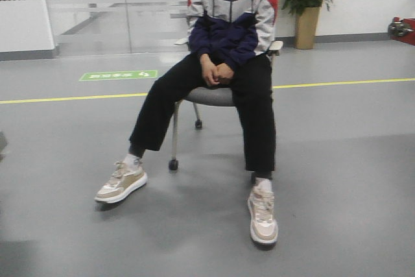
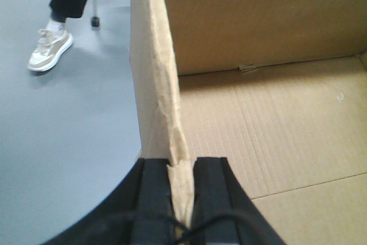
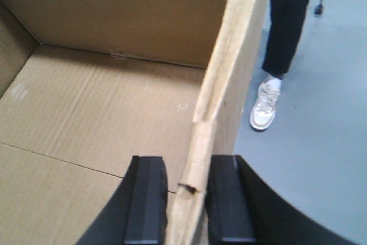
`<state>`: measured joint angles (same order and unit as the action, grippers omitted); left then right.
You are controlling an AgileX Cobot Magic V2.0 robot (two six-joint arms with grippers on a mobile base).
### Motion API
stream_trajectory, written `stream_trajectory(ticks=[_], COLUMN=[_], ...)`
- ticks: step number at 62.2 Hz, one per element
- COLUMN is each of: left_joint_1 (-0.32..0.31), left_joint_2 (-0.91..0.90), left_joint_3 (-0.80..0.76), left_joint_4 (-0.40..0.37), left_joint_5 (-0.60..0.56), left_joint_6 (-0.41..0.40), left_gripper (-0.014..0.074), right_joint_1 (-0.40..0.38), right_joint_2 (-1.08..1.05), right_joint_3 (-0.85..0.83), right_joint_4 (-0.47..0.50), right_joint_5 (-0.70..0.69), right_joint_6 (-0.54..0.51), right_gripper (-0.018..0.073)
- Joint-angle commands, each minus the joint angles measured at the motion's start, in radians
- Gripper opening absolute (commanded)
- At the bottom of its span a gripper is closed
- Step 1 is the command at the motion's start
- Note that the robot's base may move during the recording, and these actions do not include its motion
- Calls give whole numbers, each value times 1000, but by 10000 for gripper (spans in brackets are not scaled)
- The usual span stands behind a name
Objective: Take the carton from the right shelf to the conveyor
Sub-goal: 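Hold the carton with both grippers while driving past the seated person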
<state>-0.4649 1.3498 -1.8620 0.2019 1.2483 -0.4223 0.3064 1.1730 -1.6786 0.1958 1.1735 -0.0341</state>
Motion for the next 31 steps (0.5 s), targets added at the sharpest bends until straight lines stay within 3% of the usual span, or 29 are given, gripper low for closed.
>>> stream_trajectory(ticks=[1, 31], left_joint_1=[-1, -1], left_joint_2=[-7, -7], left_joint_3=[-11, -11], left_joint_4=[31, 31], left_joint_5=[-27, -27], left_joint_6=[-1, -1], left_gripper=[-16, -16], right_joint_1=[-3, -3], right_joint_2=[-17, -17], right_joint_3=[-5, -5], right_joint_4=[3, 3], right_joint_5=[-31, -31], right_joint_6=[-17, -17], right_gripper=[-69, -69])
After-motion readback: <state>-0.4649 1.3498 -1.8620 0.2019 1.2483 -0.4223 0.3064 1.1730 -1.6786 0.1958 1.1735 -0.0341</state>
